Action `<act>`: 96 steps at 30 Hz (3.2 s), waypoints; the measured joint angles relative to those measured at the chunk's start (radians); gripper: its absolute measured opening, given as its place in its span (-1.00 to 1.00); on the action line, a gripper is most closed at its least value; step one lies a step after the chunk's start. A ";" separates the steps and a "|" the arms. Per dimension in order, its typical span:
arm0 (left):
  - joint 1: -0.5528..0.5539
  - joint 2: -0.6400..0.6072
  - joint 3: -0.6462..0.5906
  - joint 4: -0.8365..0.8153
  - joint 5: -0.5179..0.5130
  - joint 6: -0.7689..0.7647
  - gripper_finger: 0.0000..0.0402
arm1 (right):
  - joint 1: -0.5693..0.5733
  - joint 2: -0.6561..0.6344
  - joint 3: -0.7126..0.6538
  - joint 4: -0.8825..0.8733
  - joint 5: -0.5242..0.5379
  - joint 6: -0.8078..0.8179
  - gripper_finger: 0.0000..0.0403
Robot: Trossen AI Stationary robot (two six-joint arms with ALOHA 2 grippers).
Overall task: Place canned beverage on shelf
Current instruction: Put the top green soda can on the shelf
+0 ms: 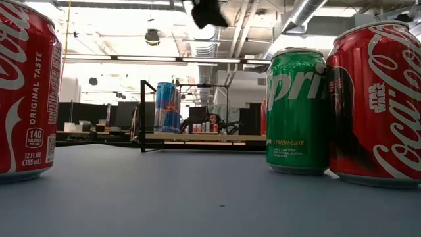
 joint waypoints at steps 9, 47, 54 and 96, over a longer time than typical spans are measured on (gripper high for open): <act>-0.161 0.029 -0.001 0.263 -0.129 0.023 0.80 | 0.088 0.001 -0.062 0.000 0.025 -0.003 0.65; -0.173 0.393 0.001 0.434 0.024 0.088 0.80 | 0.161 0.002 -0.219 0.065 0.025 0.155 0.65; -0.177 0.393 0.001 0.401 -0.025 0.117 0.80 | 0.160 0.002 -0.219 0.065 0.025 0.155 0.65; -0.039 0.144 -0.002 0.297 -0.279 -0.101 0.43 | 0.161 0.006 -0.219 0.065 0.172 0.199 0.65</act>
